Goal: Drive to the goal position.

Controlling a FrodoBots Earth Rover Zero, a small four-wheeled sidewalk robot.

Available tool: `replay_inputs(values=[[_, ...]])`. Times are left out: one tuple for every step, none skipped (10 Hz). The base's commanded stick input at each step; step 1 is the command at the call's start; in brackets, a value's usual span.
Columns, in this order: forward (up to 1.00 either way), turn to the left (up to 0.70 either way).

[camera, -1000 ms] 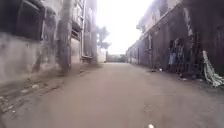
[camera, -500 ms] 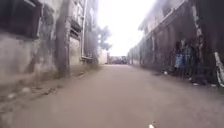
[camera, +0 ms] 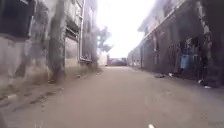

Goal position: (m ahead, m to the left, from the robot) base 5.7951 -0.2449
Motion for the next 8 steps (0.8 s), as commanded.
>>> replay_inputs(values=[[0.7, -0.02], [0.7, -0.23], [0.7, -0.26], [0.7, -0.15], [0.7, -0.04], [0.7, 0.0], [0.7, 0.0], [0.7, 0.0]])
